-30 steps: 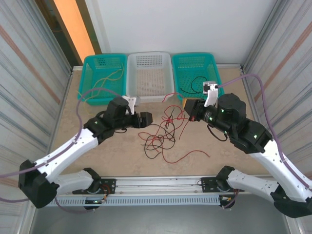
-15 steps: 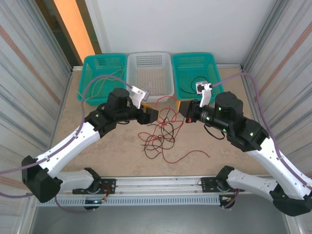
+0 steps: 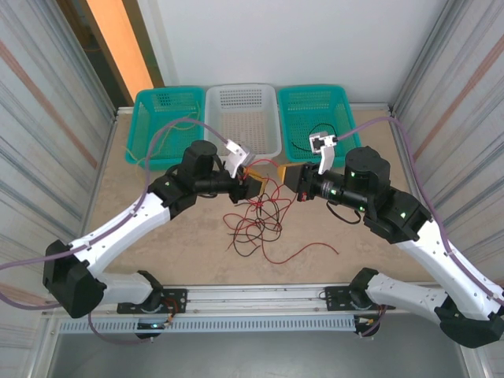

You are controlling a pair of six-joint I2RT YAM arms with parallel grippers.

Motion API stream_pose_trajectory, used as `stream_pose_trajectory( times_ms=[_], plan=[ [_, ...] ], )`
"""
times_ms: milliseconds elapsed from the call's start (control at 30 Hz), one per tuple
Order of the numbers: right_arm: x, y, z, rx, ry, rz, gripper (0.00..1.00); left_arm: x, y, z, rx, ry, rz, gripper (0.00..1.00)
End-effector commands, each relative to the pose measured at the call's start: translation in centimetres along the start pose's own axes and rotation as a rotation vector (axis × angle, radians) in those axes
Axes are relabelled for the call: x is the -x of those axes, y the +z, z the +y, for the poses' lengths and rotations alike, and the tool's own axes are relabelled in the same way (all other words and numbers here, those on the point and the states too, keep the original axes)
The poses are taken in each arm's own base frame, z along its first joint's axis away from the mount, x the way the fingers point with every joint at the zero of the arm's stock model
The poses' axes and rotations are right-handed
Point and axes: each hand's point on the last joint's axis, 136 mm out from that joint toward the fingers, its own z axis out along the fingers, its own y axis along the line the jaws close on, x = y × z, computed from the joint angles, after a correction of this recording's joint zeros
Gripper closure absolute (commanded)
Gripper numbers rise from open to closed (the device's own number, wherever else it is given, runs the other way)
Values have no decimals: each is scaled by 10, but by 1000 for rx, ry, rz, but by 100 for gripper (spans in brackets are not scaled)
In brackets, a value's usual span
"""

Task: Untangle the cables

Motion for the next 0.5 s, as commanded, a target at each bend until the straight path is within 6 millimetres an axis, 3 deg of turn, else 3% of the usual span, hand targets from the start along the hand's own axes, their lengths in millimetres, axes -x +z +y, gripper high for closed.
stream_pose_trajectory(
  times_ms=[0,133,233,300,400,467],
  plan=[
    [10,-4,8,41,-22,-46,100,8,2,-7,-35,44,-14,79],
    [11,-6,-1,0,-17,-66,100,13,-3,8,68,23,-34,100],
    [9,-9,-25,-93,19,-94,96,27,-22,22,184,-21,-85,100],
    [4,-9,-49,-169,66,-100,87,41,-38,18,196,-43,-138,100],
    [-12,-9,-104,-334,191,-91,59,50,-57,7,197,-32,-184,100],
    [-30,-9,-139,-437,273,-48,54,47,-67,9,245,-38,-176,100]
  ],
)
